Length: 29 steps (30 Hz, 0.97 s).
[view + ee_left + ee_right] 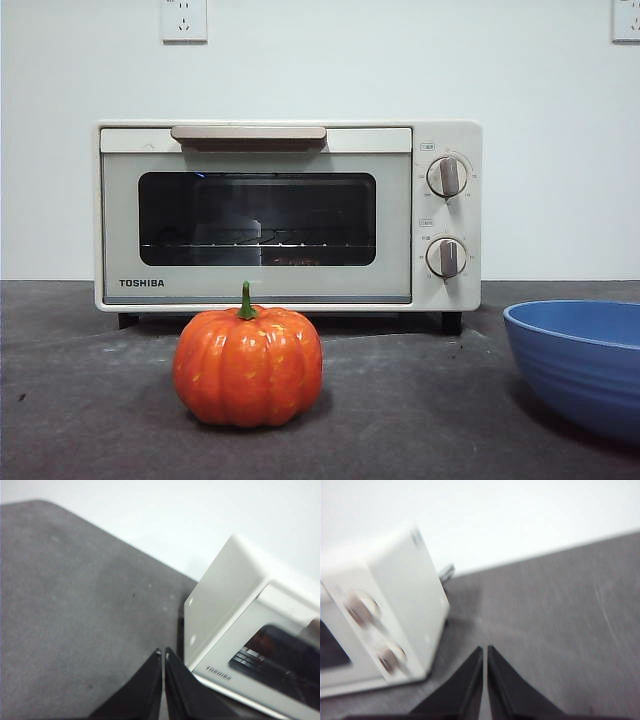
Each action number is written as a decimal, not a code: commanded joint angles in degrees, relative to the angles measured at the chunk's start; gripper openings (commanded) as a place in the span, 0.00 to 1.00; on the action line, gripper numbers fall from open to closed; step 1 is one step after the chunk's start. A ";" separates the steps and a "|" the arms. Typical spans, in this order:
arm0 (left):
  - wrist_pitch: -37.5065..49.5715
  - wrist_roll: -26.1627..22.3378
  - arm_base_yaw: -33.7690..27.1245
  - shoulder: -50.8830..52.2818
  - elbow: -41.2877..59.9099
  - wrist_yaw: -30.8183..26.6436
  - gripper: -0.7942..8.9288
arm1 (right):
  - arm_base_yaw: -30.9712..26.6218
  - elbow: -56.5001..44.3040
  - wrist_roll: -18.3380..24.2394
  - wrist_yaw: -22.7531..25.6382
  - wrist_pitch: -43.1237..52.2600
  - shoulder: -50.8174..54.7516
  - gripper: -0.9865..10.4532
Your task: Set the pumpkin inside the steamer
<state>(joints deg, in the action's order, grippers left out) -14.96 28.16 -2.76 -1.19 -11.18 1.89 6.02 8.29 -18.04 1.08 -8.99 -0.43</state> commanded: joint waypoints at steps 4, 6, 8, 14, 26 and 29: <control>-3.87 -2.14 -0.11 -4.57 -9.16 3.72 0.10 | 0.22 9.86 -0.98 -2.27 -5.57 -3.78 0.10; -6.16 -4.20 -0.11 -7.19 -12.74 6.08 0.10 | 0.22 13.86 -0.42 -4.00 -8.33 -6.69 0.10; -8.44 -6.60 -0.11 -9.97 -16.13 8.55 0.10 | 0.22 17.49 0.98 -6.78 -10.62 -9.86 0.10; -15.65 -15.82 -0.11 -19.45 -25.97 18.88 0.10 | 0.22 28.44 5.84 -18.45 -18.80 -21.75 0.10; -34.99 -28.76 2.82 -32.15 -40.63 34.18 0.10 | 3.76 42.23 17.92 -34.23 -35.58 -38.16 0.10; -39.32 -30.40 3.67 -33.33 -42.36 36.33 0.10 | 5.70 42.82 20.55 -34.23 -39.34 -39.67 0.10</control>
<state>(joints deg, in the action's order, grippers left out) -54.19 0.38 0.78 -34.20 -52.34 37.76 11.33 50.13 -0.45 -32.88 -47.99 -39.57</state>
